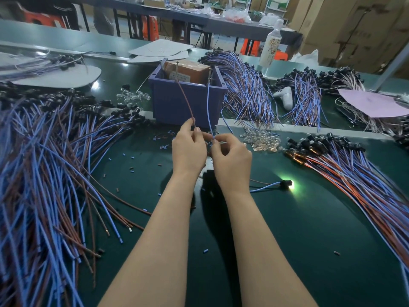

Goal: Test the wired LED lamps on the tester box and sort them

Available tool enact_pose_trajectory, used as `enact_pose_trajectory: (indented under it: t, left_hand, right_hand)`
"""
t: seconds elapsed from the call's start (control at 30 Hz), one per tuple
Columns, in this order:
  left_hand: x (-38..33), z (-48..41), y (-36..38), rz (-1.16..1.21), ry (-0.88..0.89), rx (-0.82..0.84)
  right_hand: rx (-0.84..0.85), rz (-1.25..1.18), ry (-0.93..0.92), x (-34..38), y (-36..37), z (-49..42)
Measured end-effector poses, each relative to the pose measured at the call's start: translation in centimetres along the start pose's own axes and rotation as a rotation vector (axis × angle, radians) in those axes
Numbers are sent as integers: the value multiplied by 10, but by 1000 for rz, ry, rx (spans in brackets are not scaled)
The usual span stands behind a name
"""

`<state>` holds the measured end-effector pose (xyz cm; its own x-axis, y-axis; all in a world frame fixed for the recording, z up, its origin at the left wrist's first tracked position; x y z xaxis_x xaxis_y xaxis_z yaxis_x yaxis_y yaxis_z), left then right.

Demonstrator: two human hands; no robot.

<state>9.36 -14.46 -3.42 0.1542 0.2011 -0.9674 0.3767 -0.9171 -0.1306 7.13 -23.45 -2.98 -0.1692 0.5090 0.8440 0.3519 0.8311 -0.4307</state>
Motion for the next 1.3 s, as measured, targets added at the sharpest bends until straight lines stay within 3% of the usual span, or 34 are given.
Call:
enact_pose_trajectory:
  t: [0.2,0.3,0.37,0.43,0.5,0.53,0.57,0.63,0.7,0.8,0.93,1.1,1.3]
  left_hand:
    - [-34,7,-3,100,79,174]
    - [-73,13,1,93,246,250]
    - [-102,19,11,37,378,264]
    - [-123,28,21,-103,444,178]
    - [-127,38,33,-271,368,117]
    - [-125,45,43,-315,296,166]
    - [-121,55,55,-291,216,273]
    - [-115,73,87,1,25,480]
    - [-116,83,115,287,-110,492]
    - [-117,82,156,343,-57,437]
    - [-115,94,216,152,63,490]
    - [-81,117,265,-229,120,682]
    - [-62,110,281,-332,147,689]
  right_hand:
    - [282,-86,-43,21,-22,-6]
    - [311,67,-153,35,-51,-13]
    - [180,146,-205,41,-77,-19]
    - [-10,6,-229,46,-105,-21]
    - [-240,-225,-189,44,-132,-22]
    - [-339,-351,-152,40,-144,-22]
    - [-421,-485,-112,35,-154,-21]
    - [-545,-704,-36,23,-170,-18]
    - [-670,-837,38,7,-184,-12]
    - [-839,-983,171,-25,-200,2]
    - [-909,-1085,400,-76,-211,21]
    - [-832,-1157,624,-112,-215,29]
    - [-812,-1030,653,-115,-210,18]
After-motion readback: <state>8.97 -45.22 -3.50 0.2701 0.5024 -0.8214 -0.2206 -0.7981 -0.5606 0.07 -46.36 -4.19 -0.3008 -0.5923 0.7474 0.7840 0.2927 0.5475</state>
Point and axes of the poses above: each hand's wrist, its own z-axis away from the middle knuckle, its own y-axis out of the palm, x = y × z, the point moved 2 cm from there along -z, towards the middle knuckle, and after that the axes turned 1 degree about y, right-handed, at the moved point
